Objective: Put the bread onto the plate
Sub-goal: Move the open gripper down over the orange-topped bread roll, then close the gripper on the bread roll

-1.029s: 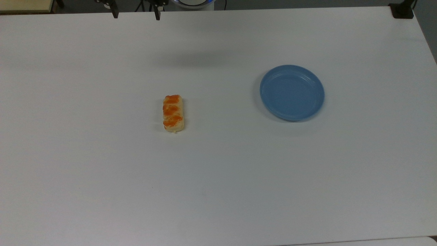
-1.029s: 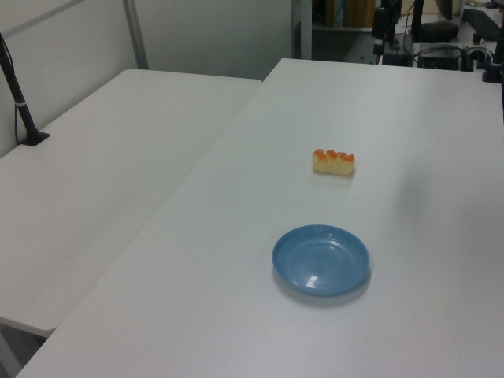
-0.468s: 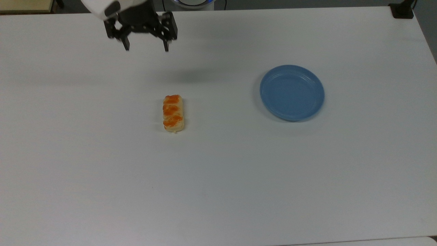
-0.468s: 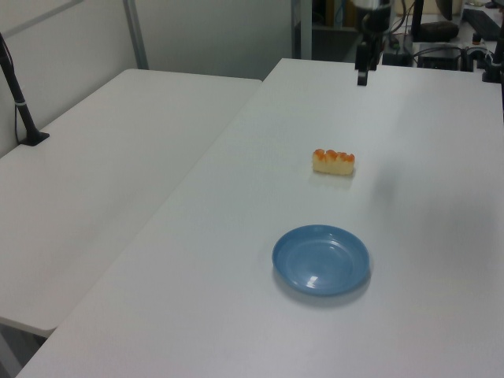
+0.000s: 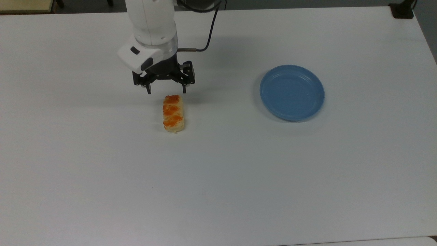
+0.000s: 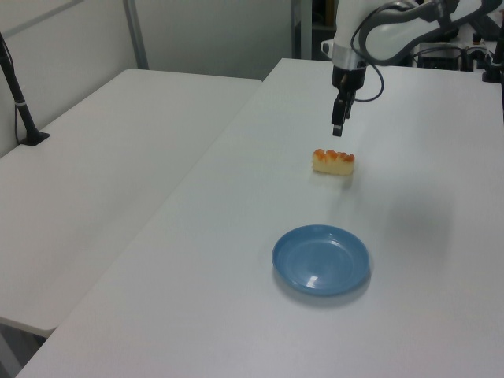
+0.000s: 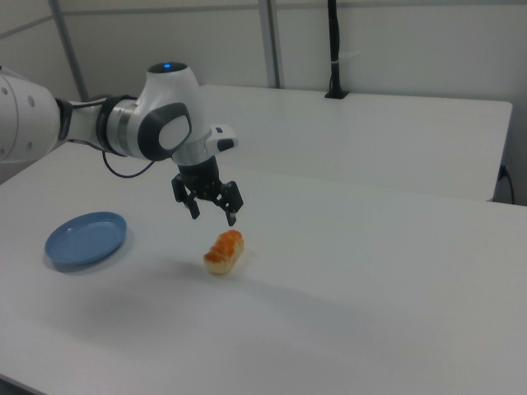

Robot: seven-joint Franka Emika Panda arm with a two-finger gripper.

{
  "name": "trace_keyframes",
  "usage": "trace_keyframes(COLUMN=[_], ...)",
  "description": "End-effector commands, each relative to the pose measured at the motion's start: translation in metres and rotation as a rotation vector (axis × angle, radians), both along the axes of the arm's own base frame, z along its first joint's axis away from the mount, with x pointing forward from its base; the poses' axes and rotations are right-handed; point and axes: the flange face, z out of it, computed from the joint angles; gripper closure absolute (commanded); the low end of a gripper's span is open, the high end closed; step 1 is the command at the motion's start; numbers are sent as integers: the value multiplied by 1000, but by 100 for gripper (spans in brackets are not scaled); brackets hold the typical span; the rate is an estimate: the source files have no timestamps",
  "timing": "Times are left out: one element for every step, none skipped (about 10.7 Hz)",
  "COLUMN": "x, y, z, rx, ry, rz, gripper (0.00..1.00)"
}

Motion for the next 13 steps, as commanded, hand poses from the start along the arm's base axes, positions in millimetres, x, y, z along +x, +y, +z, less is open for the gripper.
trace_keyframes(x=[7, 11, 13, 14, 17, 18, 19, 21, 21, 21, 21, 21, 20], y=[7, 8, 12, 14, 16, 16, 19, 23, 23, 25, 26, 26, 26], z=[-24, -34, -42, -50, -57, -64, -73, -81, -89, -92, -91, -91, -88], rx=[5, 5, 5, 3, 1, 0, -5, -8, -21, -30, -29, -29, -29], ry=[-29, -40, -42, -31, -28, -27, -21, -17, -8, -3, -5, -3, -5], rz=[3, -16, -13, -9, -5, -5, 3, 13, 24, 34, 34, 34, 34], gripper=[0, 0, 0, 0, 0, 0, 0, 0, 14, 37, 60, 71, 77])
